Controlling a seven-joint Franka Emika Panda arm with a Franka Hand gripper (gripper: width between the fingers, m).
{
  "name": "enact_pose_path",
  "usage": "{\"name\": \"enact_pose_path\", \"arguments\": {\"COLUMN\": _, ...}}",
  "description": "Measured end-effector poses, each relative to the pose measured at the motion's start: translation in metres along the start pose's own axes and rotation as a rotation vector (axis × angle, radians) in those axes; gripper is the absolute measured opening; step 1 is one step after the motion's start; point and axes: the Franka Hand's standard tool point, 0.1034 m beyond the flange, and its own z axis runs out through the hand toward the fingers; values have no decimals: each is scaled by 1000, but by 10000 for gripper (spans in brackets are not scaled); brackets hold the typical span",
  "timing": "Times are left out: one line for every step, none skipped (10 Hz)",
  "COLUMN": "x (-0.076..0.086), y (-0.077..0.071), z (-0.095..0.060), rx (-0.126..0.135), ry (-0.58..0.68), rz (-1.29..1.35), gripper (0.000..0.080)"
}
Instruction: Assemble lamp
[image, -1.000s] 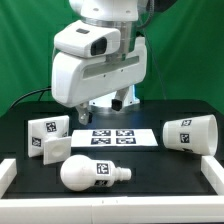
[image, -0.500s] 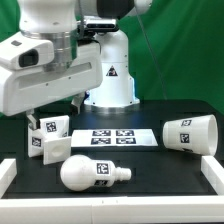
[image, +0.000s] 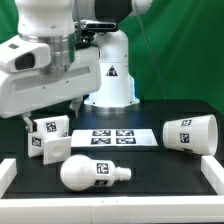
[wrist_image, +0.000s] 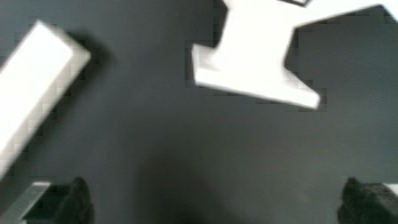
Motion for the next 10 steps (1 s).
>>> {"name": "enact_pose_path", "arguments": {"x": -12, "y": -1, "z": 12, "rx": -13, "ry": 15, "rz": 24, "gripper": 700}}
{"name": "enact_pose_path", "arguments": {"x": -22, "y": 2, "z": 21, "rx": -6, "ry": 28, "rz": 35, "gripper": 700}}
{"name": "enact_pose_path", "arguments": {"x": -19, "y": 2, "z": 19, "rx": -5, "ry": 26, "rz": 32, "gripper": 700}}
{"name": "enact_pose_path", "arguments": {"x": -17, "y": 1, "z": 18, "rx": -7, "ry": 27, "rz": 27, "gripper": 700}}
{"name": "enact_pose_path", "arguments": {"x": -18, "y": 1, "z": 19, "rx": -6, "ry": 26, "rz": 28, "gripper": 700}}
{"name": "enact_pose_path", "arguments": {"x": -18, "y": 1, "z": 21, "rx": -7, "ry": 27, "rz": 27, "gripper": 699}}
{"name": "enact_pose_path", "arguments": {"x": -20, "y": 1, "z": 33, "rx": -25, "ry": 38, "rz": 28, "gripper": 699}}
{"name": "enact_pose_path", "arguments": {"x": -28, "y": 0, "z": 48, "rx": -22, "ry": 28, "rz": 31, "gripper": 700}}
{"name": "enact_pose_path", "arguments": {"x": -29, "y": 1, "z": 56, "rx": -20, "ry": 23, "rz": 33, "gripper": 700}}
{"name": "enact_pose_path", "arguments": {"x": -28, "y": -1, "z": 58, "rx": -19, "ry": 20, "rz": 33, "gripper": 700}}
